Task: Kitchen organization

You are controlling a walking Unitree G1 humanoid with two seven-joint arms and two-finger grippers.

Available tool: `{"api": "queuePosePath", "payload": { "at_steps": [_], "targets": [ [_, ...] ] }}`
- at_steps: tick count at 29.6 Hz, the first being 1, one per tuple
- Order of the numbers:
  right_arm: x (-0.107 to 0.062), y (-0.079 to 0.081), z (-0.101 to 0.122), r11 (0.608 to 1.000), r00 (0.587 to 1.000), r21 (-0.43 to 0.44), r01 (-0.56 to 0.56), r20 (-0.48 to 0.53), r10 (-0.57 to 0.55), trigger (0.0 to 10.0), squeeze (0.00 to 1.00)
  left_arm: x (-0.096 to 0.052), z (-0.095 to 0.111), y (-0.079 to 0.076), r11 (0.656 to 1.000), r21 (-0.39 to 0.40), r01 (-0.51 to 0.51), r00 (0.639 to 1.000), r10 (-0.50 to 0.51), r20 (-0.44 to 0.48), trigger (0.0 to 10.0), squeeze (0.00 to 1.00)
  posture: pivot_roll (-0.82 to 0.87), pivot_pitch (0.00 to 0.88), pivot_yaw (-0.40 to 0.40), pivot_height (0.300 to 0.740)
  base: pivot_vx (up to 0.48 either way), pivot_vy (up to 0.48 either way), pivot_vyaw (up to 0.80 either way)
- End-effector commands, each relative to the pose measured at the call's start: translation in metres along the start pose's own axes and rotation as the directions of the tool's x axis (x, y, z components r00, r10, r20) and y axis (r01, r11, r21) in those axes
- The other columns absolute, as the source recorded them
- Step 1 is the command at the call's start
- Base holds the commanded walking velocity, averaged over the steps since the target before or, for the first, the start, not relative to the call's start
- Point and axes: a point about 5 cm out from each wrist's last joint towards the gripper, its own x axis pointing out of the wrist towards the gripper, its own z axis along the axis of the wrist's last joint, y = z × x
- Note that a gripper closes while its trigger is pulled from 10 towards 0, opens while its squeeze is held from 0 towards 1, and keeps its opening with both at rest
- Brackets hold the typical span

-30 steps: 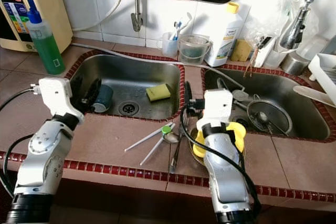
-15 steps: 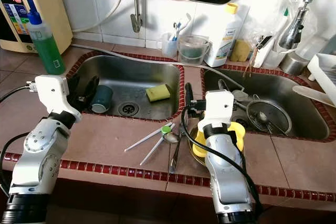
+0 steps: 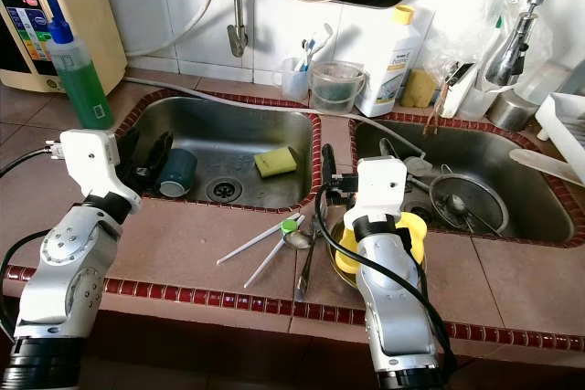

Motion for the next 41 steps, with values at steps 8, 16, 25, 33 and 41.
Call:
{"api": "queuePosePath", "payload": {
  "at_steps": [8, 16, 25, 33, 41],
  "targets": [
    [0.0011, -0.0025, 0.0048, 1.000, 1.000, -0.001, 0.009, 0.016, -0.009, 10.0, 0.00, 0.0003, 0.0032, -0.0021, 1.000, 0.009, 0.016, 1.000, -0.016, -0.001, 10.0, 0.00, -0.11, 0.000, -0.018, 0.740, 0.000, 0.000, 0.00],
    [0.0007, -0.0019, 0.0045, 1.000, 1.000, -0.001, 0.007, 0.014, -0.007, 10.0, 0.00, -0.0006, 0.0029, -0.0026, 1.000, 0.005, 0.017, 1.000, -0.017, -0.005, 10.0, 0.00, -0.11, 0.000, -0.019, 0.740, -0.195, 0.000, 0.00],
    [0.0005, -0.0009, 0.0041, 1.000, 1.000, 0.000, 0.007, 0.013, -0.007, 10.0, 0.00, -0.0009, 0.0026, -0.0022, 1.000, 0.007, 0.017, 1.000, -0.017, -0.007, 10.0, 0.00, -0.11, 0.000, -0.018, 0.740, -0.299, 0.000, 0.00],
    [-0.0006, -0.0003, 0.0037, 1.000, 1.000, 0.000, 0.005, 0.011, -0.005, 10.0, 0.00, -0.0012, 0.0040, -0.0036, 1.000, 0.010, 0.025, 1.000, -0.025, 0.005, 10.0, 0.00, -0.11, 0.000, -0.017, 0.740, -0.104, 0.000, 0.00],
    [-0.0004, 0.0003, 0.0030, 1.000, 1.000, 0.001, 0.003, 0.009, -0.003, 10.0, 0.00, -0.0006, 0.0076, -0.0047, 0.998, 0.028, 0.057, 0.998, -0.058, 0.032, 10.0, 0.00, -0.11, 0.000, -0.017, 0.740, 0.000, 0.000, 0.00]
  ]
}}
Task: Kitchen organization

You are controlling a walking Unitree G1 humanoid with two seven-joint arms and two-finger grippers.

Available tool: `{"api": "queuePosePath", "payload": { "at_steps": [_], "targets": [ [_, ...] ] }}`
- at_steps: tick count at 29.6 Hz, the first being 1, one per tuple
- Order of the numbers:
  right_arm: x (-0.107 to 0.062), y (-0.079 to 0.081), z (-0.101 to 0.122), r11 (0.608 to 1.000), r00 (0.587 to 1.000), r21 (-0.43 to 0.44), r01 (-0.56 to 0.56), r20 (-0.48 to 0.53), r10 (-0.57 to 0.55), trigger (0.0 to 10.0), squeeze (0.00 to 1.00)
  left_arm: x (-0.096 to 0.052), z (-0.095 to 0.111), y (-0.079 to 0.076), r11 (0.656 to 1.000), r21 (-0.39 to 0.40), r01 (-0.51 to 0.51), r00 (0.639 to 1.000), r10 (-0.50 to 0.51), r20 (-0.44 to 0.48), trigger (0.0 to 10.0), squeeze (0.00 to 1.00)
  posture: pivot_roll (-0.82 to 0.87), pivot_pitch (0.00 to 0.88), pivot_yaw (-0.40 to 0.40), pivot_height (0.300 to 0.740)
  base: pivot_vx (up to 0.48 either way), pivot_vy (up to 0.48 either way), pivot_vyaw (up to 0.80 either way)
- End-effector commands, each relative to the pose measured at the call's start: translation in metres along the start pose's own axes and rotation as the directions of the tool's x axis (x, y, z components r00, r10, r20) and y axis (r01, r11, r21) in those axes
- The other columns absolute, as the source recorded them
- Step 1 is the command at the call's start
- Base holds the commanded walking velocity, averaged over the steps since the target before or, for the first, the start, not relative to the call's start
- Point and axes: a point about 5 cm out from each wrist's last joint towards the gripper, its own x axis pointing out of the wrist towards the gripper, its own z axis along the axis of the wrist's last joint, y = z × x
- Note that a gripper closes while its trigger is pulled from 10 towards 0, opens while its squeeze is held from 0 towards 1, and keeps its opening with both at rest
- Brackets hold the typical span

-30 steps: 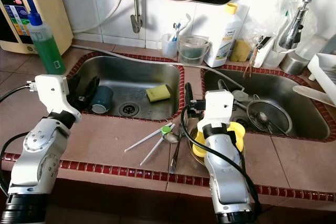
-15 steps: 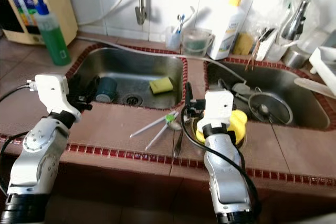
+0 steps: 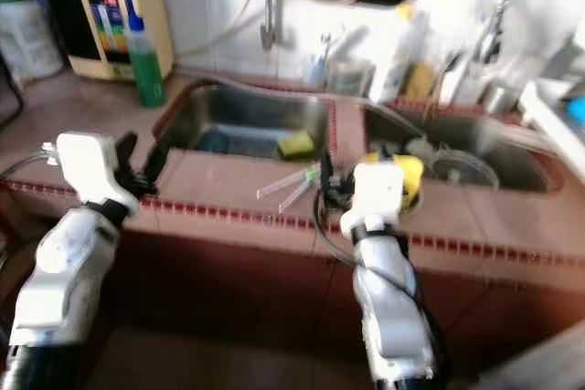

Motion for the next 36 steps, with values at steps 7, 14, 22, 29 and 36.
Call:
{"api": "queuePosePath", "payload": {
  "at_steps": [7, 14, 22, 29, 36],
  "targets": [
    [0.0012, -0.0016, 0.0036, 1.000, 1.000, -0.006, 0.002, 0.014, -0.002, 10.0, 0.00, 0.0004, 0.0053, -0.0074, 0.997, 0.038, 0.068, 0.997, -0.069, 0.027, 10.0, 0.00, -0.10, 0.000, -0.019, 0.740, 0.000, 0.000, 0.00],
    [0.0023, -0.0003, 0.0038, 1.000, 1.000, -0.007, -0.006, 0.016, 0.007, 10.0, 0.00, -0.0003, 0.0057, -0.0093, 0.995, 0.042, 0.089, 0.995, -0.091, 0.041, 10.0, 0.00, -0.10, 0.000, -0.024, 0.740, 0.000, 0.000, 0.00],
    [0.0026, 0.0017, 0.0035, 1.000, 1.000, -0.006, -0.017, 0.016, 0.017, 10.0, 0.00, -0.0013, 0.0051, -0.0098, 0.995, 0.040, 0.095, 0.994, -0.097, 0.043, 10.0, 0.00, -0.10, 0.000, -0.029, 0.740, 0.000, -0.480, 0.00],
    [0.0027, 0.0030, 0.0029, 1.000, 1.000, -0.006, -0.023, 0.014, 0.023, 10.0, 0.00, -0.0020, 0.0040, -0.0103, 0.994, 0.038, 0.098, 0.994, -0.100, 0.038, 10.0, 0.00, -0.10, 0.000, -0.030, 0.740, 0.000, -0.480, 0.00],
    [0.0024, 0.0036, 0.0024, 1.000, 1.000, -0.005, -0.025, 0.012, 0.026, 10.0, 0.00, -0.0010, 0.0018, -0.0112, 0.996, 0.026, 0.090, 0.996, -0.091, 0.023, 10.0, 0.00, -0.10, 0.000, -0.029, 0.740, 0.000, -0.137, 0.00]
  ]
}}
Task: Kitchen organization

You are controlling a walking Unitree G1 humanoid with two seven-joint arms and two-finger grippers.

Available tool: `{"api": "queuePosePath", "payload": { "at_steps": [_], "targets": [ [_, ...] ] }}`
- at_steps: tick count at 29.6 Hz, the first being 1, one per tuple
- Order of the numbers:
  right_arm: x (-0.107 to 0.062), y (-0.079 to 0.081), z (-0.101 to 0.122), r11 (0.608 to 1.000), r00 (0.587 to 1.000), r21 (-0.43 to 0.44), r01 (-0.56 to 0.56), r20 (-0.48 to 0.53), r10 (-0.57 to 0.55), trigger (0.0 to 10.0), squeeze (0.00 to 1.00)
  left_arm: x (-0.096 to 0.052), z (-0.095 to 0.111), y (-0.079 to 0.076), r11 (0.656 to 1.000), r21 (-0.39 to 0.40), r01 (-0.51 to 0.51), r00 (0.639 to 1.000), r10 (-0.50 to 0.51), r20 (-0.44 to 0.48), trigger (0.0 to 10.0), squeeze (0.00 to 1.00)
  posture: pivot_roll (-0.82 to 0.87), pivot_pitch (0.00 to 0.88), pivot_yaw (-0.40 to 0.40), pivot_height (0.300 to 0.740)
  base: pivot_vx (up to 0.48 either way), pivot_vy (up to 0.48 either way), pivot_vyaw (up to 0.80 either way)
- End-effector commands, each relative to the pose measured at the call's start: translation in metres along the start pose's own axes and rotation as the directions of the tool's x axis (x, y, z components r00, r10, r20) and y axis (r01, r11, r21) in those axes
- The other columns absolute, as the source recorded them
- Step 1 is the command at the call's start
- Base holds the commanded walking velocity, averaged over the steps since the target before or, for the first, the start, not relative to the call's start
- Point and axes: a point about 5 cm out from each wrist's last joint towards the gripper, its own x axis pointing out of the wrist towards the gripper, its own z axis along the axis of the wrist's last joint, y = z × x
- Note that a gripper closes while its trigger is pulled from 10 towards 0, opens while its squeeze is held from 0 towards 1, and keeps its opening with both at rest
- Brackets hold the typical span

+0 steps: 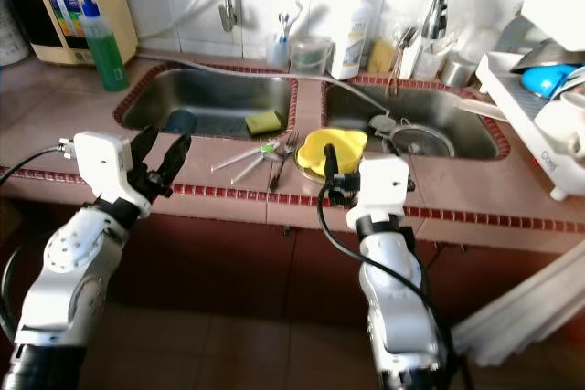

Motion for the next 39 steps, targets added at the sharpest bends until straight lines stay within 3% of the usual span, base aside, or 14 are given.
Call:
{"api": "queuePosePath", "payload": {
  "at_steps": [1, 10, 15, 20, 39],
  "targets": [
    [-0.001, -0.009, 0.000, 1.000, 1.000, -0.018, 0.023, 0.000, -0.023, 10.0, 0.00, 0.004, 0.004, -0.005, 1.000, 0.002, 0.017, 1.000, -0.017, 0.015, 10.0, 0.00, -0.10, 0.000, -0.029, 0.740, 0.000, 0.000, 0.00],
    [-0.002, -0.011, -0.001, 0.999, 0.999, 0.001, 0.051, -0.013, -0.051, 10.0, 0.00, 0.004, 0.002, -0.009, 0.999, -0.001, 0.050, 0.999, -0.050, -0.005, 10.0, 0.00, -0.10, 0.000, -0.027, 0.740, 0.000, 0.000, 0.00],
    [-0.001, -0.013, -0.002, 0.998, 0.998, 0.002, 0.062, -0.016, -0.062, 10.0, 0.00, 0.003, 0.003, -0.011, 0.994, 0.041, 0.105, 0.994, -0.105, -0.002, 10.0, 0.00, -0.09, 0.000, -0.029, 0.740, 0.000, 0.000, 0.00],
    [0.001, -0.018, -0.003, 0.995, 0.995, 0.003, 0.097, -0.023, -0.097, 10.0, 0.00, 0.003, 0.005, -0.017, 0.980, 0.070, 0.184, 0.983, -0.184, -0.009, 10.0, 0.00, -0.09, 0.000, -0.026, 0.740, 0.000, 0.000, 0.00],
    [0.002, -0.027, -0.003, 0.987, 0.986, 0.002, 0.162, -0.031, -0.162, 10.0, 0.00, 0.004, 0.004, -0.030, 0.927, 0.156, 0.340, 0.940, -0.340, -0.028, 10.0, 0.00, -0.10, 0.000, -0.022, 0.740, 0.000, 0.000, 0.00]
  ]
}}
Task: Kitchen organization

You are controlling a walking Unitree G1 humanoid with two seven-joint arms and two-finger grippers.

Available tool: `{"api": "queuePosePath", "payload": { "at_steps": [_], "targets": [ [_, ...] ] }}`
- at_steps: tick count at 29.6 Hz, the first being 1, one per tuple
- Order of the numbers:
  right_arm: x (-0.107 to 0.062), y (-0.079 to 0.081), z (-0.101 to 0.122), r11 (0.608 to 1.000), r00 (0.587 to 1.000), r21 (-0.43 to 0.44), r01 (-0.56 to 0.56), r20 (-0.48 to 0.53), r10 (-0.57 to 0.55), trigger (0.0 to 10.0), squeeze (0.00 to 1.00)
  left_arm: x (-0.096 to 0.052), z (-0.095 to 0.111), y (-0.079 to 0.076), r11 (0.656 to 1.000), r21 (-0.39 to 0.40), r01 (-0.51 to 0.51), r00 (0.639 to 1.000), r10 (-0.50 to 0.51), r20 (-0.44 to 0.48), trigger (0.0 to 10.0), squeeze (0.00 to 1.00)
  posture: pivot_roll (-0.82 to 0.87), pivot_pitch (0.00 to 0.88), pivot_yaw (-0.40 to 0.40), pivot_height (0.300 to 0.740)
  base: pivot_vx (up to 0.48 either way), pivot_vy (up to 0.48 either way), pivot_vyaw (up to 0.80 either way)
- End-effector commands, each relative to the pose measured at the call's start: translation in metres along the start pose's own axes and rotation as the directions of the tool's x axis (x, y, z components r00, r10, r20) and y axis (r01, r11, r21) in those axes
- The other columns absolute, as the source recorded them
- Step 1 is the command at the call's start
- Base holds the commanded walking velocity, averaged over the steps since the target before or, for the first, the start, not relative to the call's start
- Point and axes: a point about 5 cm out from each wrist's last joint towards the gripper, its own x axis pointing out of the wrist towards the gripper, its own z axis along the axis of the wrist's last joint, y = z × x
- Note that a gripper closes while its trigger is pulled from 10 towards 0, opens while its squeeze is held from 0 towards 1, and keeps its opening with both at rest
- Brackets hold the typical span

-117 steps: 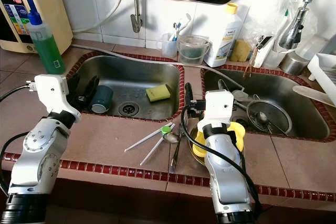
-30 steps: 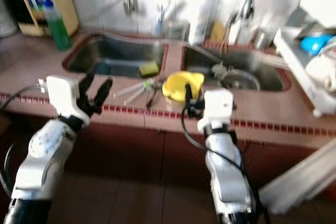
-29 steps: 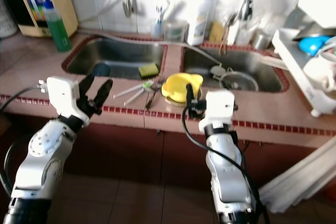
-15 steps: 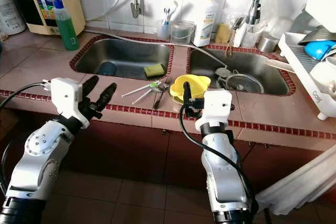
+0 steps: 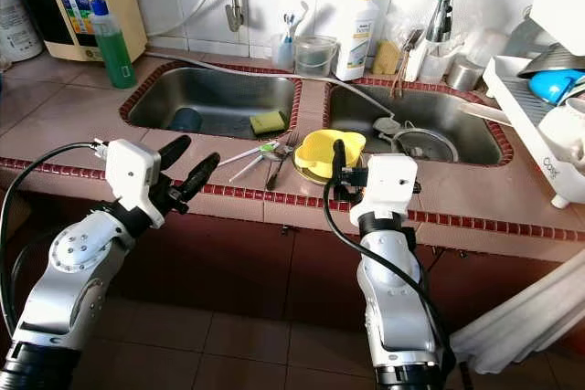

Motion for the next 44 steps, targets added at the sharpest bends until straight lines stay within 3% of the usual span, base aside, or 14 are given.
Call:
{"api": "queuePosePath", "payload": {
  "at_steps": [1, 8, 14, 27, 44],
  "targets": [
    [0.003, -0.005, -0.002, 0.999, 0.999, 0.010, 0.043, -0.021, -0.042, 10.0, 0.00, 0.002, 0.004, -0.004, 0.997, 0.047, 0.053, 0.999, -0.054, 0.011, 10.0, 0.00, -0.11, 0.000, -0.023, 0.740, 0.000, 0.000, 0.00],
    [0.007, -0.022, -0.008, 0.981, 0.981, 0.060, 0.183, -0.082, -0.178, 10.0, 0.00, 0.006, 0.002, -0.014, 0.989, 0.082, 0.125, 0.992, -0.124, -0.014, 10.0, 0.00, -0.11, 0.000, -0.018, 0.740, 0.000, 0.000, 0.00],
    [0.012, -0.028, -0.007, 0.973, 0.972, 0.063, 0.221, -0.094, -0.214, 10.0, 0.00, 0.014, 0.003, -0.023, 0.980, 0.088, 0.178, 0.984, -0.178, -0.008, 10.0, 0.00, -0.12, 0.000, -0.007, 0.740, 0.000, 0.000, 0.00],
    [0.002, -0.010, -0.010, 0.989, 0.986, 0.041, 0.141, -0.091, -0.136, 10.0, 0.00, 0.016, 0.004, -0.027, 0.978, 0.054, 0.200, 0.980, -0.200, 0.010, 10.0, 0.00, -0.12, 0.000, -0.006, 0.740, 0.066, 0.000, 0.00],
    [0.001, -0.009, -0.009, 0.991, 0.988, 0.034, 0.127, -0.092, -0.123, 10.0, 0.00, 0.016, 0.005, -0.027, 0.978, 0.057, 0.203, 0.979, -0.204, 0.010, 10.0, 0.00, -0.12, 0.000, -0.005, 0.740, 0.316, 0.000, 0.00]
  ]
}}
